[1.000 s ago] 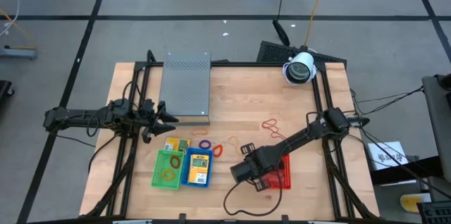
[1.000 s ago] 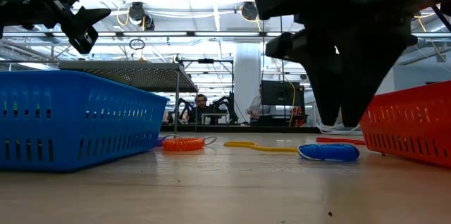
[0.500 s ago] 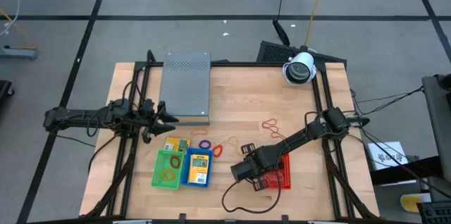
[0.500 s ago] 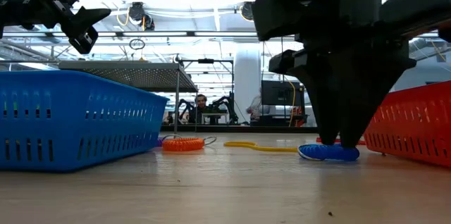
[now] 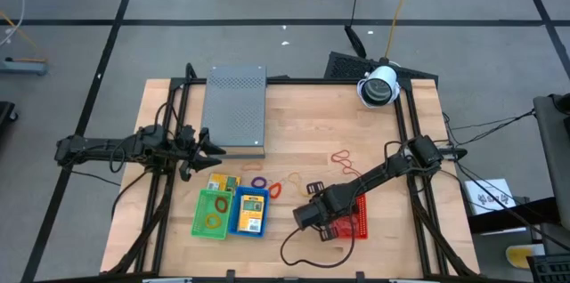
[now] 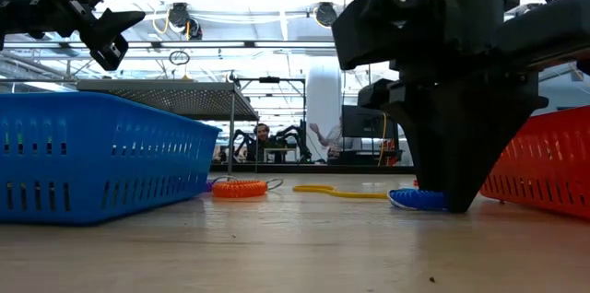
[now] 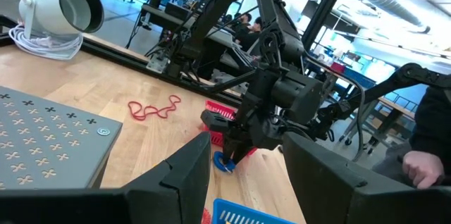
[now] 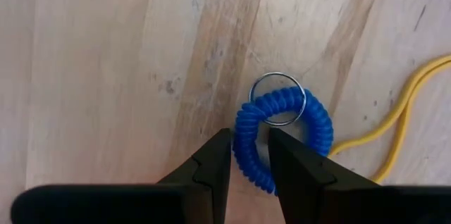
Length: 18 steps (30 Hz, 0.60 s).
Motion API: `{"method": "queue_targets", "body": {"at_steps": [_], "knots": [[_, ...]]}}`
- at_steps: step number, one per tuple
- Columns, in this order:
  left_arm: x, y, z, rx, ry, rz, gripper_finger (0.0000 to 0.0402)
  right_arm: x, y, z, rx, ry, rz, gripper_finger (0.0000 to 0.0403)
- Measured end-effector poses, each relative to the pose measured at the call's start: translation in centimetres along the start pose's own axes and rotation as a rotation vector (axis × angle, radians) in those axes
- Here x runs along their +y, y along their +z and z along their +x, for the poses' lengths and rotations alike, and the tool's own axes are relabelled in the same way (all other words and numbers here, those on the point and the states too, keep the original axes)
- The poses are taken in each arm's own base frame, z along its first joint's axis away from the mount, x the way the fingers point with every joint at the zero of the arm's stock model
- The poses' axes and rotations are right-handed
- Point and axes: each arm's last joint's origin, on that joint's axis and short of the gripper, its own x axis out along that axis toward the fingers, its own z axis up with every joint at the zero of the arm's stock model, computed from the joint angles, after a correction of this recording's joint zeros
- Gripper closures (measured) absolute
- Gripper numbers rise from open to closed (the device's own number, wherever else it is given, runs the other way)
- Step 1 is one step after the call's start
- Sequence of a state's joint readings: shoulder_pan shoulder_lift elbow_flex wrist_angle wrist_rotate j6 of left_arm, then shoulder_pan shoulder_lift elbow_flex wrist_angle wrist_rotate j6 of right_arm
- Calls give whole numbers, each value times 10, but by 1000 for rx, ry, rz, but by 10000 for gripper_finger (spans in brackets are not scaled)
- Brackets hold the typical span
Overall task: Pick & Place Office Desk Supplies
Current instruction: Put the blue spring rubberband into the green bin
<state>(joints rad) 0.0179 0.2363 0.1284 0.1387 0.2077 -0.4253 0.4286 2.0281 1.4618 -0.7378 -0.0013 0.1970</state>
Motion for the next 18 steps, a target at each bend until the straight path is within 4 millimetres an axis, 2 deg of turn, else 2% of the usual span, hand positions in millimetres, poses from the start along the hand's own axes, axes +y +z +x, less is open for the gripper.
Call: {"method": "queue_targets", "body": {"at_steps": [8, 15, 18], "knots": [[0, 0, 0, 0, 0, 1, 215, -1, -4, 5, -11, 2, 3, 319], [0, 0, 0, 0, 0, 0, 215, -1, -4, 5, -37, 8, 37, 388], [0, 0, 0, 0, 0, 1, 215, -1, -3, 4, -51, 11, 52, 392]]}}
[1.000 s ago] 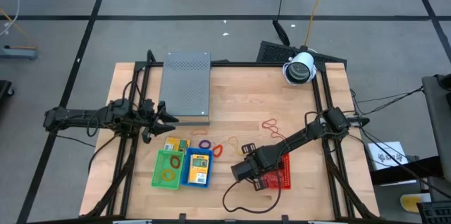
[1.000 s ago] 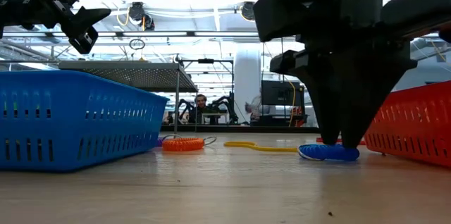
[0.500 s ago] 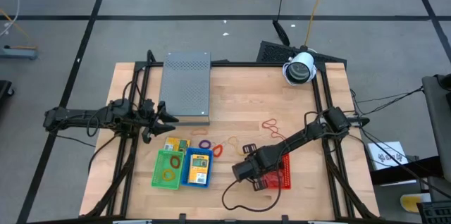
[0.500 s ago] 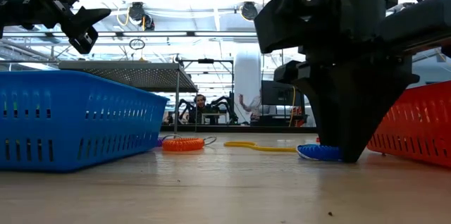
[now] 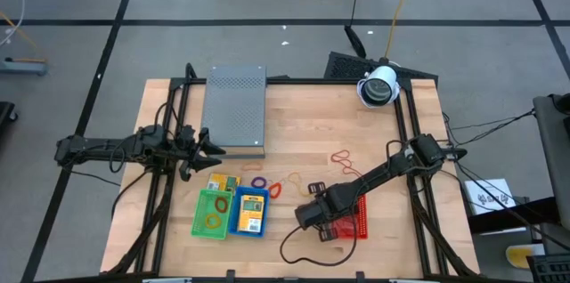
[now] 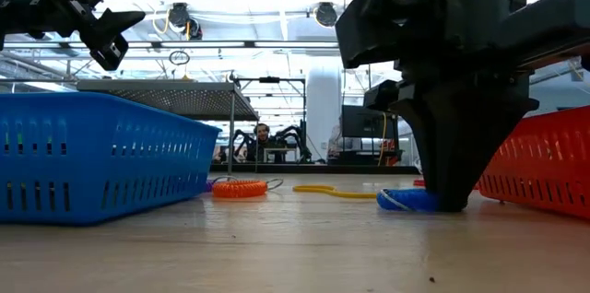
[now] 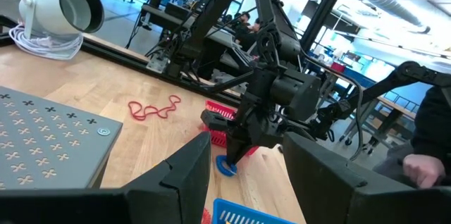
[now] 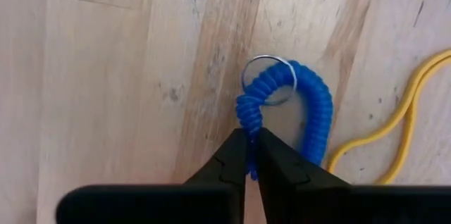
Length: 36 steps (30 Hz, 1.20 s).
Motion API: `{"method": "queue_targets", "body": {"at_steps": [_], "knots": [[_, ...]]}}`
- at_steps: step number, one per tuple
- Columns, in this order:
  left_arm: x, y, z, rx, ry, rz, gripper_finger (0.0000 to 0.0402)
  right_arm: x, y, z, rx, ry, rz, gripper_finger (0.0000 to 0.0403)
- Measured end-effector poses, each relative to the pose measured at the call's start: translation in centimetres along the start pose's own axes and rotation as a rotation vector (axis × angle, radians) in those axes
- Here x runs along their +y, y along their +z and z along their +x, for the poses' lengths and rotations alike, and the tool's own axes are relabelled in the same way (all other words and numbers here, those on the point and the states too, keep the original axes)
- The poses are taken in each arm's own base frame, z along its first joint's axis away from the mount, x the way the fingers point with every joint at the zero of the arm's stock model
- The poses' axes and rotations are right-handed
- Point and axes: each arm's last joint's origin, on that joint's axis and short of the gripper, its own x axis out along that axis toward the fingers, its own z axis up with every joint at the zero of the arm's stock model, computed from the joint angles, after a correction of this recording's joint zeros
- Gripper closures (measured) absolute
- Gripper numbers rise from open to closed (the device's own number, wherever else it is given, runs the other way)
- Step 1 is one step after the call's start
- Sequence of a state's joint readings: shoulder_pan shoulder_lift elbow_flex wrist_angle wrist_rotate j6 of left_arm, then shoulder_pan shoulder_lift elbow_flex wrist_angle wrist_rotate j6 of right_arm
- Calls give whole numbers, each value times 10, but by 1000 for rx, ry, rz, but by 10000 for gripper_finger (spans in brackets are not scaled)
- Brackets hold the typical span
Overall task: Pick & Place Office Desk Supplies
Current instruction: Put the blue spring rubberband into the green bin
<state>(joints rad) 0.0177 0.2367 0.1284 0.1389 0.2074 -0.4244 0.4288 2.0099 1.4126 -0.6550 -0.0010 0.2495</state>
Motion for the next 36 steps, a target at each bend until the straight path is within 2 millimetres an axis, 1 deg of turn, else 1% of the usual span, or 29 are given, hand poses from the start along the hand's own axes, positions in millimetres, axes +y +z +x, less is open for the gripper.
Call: {"method": "queue_targets", "body": {"at_steps": [4, 6, 12, 18, 20, 22, 31, 33, 36], "knots": [[0, 0, 0, 0, 0, -1, 215, 0, 2, -7, -37, 5, 14, 397], [0, 0, 0, 0, 0, 0, 215, 2, 2, -18, -65, 8, 26, 398], [0, 0, 0, 0, 0, -1, 215, 3, 2, -66, -204, -6, 95, 400], [0, 0, 0, 0, 0, -1, 215, 7, -3, -124, -419, -35, 110, 401], [0, 0, 0, 0, 0, 0, 215, 9, -4, -139, -490, -28, 106, 402], [0, 0, 0, 0, 0, -1, 215, 11, -3, -150, -560, -22, 91, 402], [0, 0, 0, 0, 0, 0, 215, 18, 20, -172, -861, 64, -108, 402], [0, 0, 0, 0, 0, -1, 215, 16, 28, -174, -919, 51, -140, 402], [0, 0, 0, 0, 0, 0, 215, 12, 43, -176, -951, 4, -191, 402]]}}
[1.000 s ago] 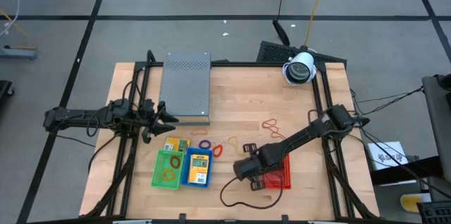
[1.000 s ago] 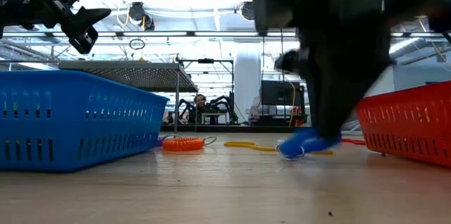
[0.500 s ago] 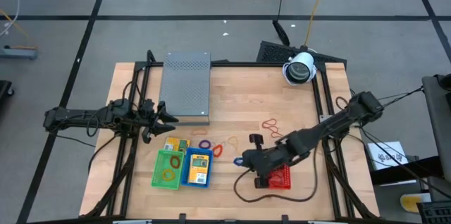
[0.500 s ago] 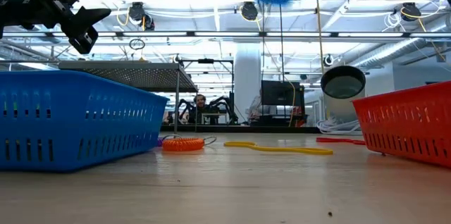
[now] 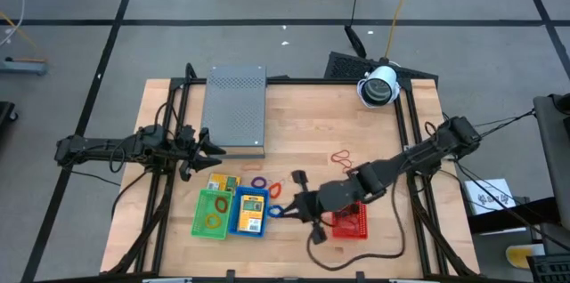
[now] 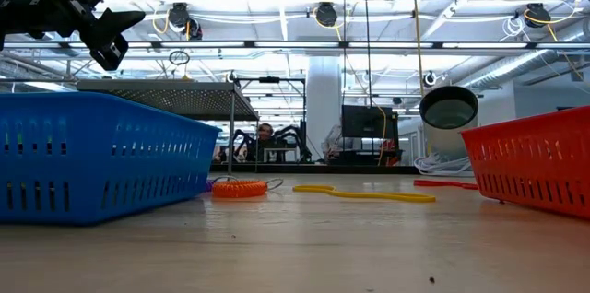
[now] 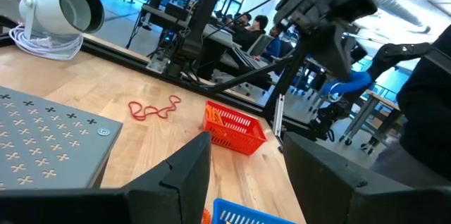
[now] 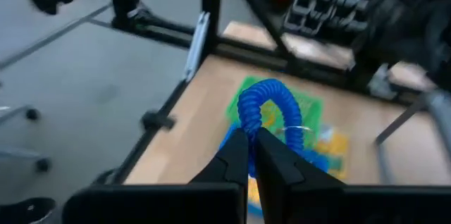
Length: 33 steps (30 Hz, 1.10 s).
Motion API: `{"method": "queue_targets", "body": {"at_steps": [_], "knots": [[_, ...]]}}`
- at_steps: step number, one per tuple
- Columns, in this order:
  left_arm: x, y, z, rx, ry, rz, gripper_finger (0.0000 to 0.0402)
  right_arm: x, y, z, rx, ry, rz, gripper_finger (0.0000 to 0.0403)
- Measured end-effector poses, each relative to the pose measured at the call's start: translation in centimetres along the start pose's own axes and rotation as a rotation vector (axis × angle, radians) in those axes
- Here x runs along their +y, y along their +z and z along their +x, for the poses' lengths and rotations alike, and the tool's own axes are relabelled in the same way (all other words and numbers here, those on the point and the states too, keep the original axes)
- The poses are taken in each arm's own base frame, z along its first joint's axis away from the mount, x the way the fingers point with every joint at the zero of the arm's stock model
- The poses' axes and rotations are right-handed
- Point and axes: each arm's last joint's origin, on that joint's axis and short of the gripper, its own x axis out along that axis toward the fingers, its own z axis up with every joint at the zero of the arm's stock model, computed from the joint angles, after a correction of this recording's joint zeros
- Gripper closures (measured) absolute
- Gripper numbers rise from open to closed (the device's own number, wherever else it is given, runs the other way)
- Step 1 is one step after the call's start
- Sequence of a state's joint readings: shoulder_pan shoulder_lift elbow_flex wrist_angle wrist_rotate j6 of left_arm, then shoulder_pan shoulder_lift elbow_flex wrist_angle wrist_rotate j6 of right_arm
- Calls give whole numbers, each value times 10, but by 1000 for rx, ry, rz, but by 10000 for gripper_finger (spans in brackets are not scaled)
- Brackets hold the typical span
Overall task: Pick & Place Office Desk Supplies
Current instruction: Put the blue spring rubberband into the green bin
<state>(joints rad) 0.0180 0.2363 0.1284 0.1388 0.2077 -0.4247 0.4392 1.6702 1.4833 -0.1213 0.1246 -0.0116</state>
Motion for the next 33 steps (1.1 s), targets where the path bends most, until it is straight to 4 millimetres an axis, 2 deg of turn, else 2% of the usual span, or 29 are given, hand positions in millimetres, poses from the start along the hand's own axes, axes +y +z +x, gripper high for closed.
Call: {"method": "queue_targets", "body": {"at_steps": [5, 10, 14, 17, 20, 25, 31, 33], "knots": [[0, 0, 0, 0, 0, 0, 215, -17, 25, 29, -54, -48, -79, 402], [0, 0, 0, 0, -1, 0, 215, -33, 51, 69, -122, -71, -53, 403], [0, 0, 0, 0, 0, -1, 215, -33, 69, 99, -196, -44, -8, 403], [0, 0, 0, 0, 0, 0, 215, -33, 72, 124, -225, -46, -4, 403], [0, 0, 0, 0, 0, -1, 215, -36, 57, 150, -217, -53, 23, 403], [0, 0, 0, 0, -1, 0, 215, -42, 19, 184, -154, -69, 60, 403], [0, 0, 0, 0, 0, 0, 215, -53, -14, 212, -105, -85, 64, 403], [0, 0, 0, 0, 0, 0, 215, -57, -21, 215, -86, -92, 81, 403]]}}
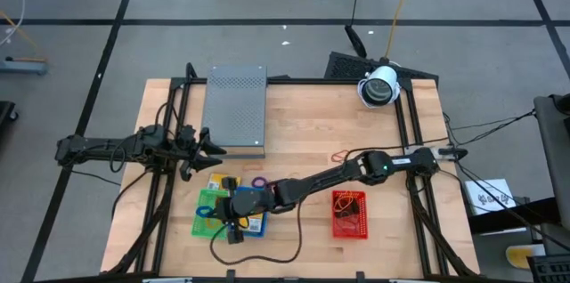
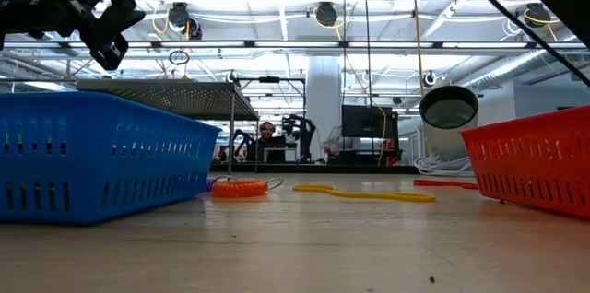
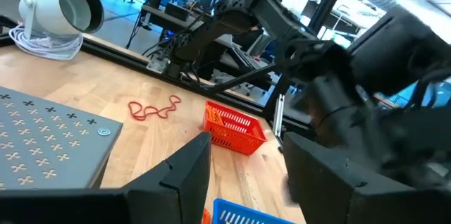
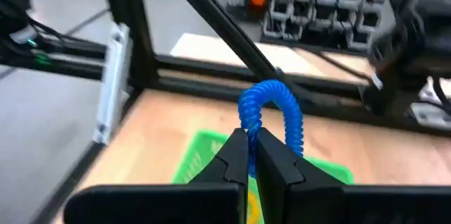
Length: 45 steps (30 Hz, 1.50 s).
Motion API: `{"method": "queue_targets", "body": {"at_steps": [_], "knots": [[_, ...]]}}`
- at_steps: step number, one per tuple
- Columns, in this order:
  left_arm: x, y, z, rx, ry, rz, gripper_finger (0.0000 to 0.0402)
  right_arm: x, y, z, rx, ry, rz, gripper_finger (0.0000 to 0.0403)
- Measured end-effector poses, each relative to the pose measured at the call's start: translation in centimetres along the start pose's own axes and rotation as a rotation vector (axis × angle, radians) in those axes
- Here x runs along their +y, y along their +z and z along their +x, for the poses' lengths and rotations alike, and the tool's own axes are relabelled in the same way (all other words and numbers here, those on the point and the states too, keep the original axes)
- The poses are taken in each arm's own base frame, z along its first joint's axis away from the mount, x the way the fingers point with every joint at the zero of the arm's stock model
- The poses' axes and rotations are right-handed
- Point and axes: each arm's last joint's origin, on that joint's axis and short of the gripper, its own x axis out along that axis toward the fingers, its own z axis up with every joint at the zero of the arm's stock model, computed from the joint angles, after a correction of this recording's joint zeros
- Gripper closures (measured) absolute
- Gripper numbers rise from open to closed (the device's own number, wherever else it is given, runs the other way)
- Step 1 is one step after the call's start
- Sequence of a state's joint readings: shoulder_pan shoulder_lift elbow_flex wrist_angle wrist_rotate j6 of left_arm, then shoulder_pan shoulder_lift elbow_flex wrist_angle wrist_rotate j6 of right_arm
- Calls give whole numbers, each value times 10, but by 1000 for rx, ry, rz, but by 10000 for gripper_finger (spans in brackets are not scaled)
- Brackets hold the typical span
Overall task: Pick & Place Office Desk Supplies
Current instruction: Put the blue spring rubberband into the green bin
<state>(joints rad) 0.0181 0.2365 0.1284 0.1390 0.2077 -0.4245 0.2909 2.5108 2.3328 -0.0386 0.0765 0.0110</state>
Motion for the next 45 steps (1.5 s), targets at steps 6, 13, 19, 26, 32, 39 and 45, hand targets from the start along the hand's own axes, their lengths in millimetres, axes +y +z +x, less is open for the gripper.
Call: {"method": "queue_targets", "body": {"at_steps": [6, 13, 19, 26, 32, 39, 45], "knots": [[0, 0, 0, 1, 0, 0, 215, -18, -14, 9, 26, -29, 13, 403], [0, 0, 0, 0, 0, 0, 215, -25, -38, 21, 85, -41, 44, 403], [0, 0, 0, 1, 0, 0, 215, -25, -51, 22, 108, -42, 40, 403], [0, 0, 0, 1, 0, 0, 215, -27, -71, 24, 162, -48, 42, 403], [0, 0, 0, 1, 0, -1, 215, -27, -75, 25, 173, -48, 46, 401], [0, 0, 0, 0, 0, 0, 215, -26, -75, 24, 174, -50, 46, 375], [0, 0, 0, 1, 0, 0, 215, -25, -75, 24, 173, -53, 81, 353]]}}
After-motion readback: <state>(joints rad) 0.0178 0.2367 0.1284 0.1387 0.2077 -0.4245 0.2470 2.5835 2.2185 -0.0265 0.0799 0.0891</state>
